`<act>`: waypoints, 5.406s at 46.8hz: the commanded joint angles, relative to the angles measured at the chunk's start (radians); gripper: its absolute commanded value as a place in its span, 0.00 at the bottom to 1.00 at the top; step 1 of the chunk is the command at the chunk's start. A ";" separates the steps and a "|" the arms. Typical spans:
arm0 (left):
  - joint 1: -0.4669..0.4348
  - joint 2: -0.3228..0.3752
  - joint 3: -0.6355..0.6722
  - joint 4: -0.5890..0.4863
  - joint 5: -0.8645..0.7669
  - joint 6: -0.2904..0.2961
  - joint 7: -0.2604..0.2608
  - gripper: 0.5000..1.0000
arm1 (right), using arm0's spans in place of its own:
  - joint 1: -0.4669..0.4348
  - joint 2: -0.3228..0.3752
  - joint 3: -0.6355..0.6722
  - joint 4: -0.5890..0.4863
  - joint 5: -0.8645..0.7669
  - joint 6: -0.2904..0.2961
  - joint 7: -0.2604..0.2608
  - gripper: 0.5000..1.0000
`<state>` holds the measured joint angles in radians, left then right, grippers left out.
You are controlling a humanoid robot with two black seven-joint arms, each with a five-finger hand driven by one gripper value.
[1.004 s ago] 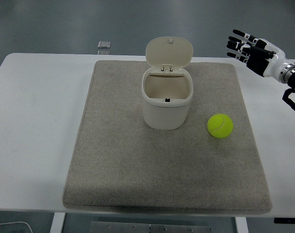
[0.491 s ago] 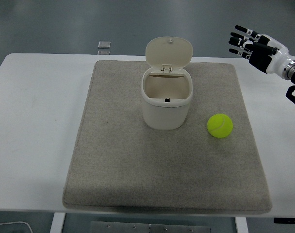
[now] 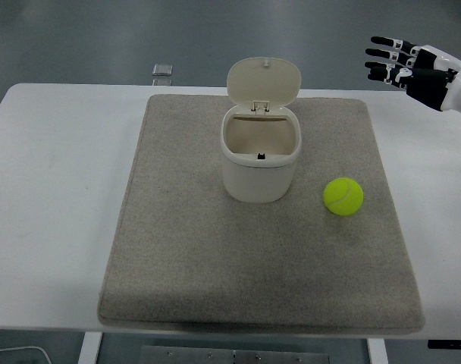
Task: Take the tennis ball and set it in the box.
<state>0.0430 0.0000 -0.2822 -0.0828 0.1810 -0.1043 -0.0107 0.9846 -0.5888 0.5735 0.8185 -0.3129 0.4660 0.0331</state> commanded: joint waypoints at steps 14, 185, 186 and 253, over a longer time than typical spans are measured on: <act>0.000 0.000 0.000 0.000 0.000 0.000 0.000 0.98 | 0.002 -0.094 -0.014 0.089 -0.419 0.039 0.180 0.83; 0.000 0.000 0.000 0.000 0.000 0.000 0.000 0.98 | -0.239 -0.172 -0.087 0.369 -0.931 -0.284 0.493 0.00; 0.000 0.000 0.000 0.000 0.000 0.000 0.000 0.98 | -0.236 -0.183 -0.086 0.372 -0.922 -0.279 0.502 0.00; 0.000 0.000 0.000 0.000 0.000 0.000 0.000 0.98 | -0.018 0.052 -0.078 0.419 -0.847 -0.247 0.360 0.34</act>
<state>0.0429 0.0000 -0.2822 -0.0828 0.1810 -0.1043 -0.0107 0.9685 -0.5403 0.4958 1.2378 -1.1602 0.2195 0.3944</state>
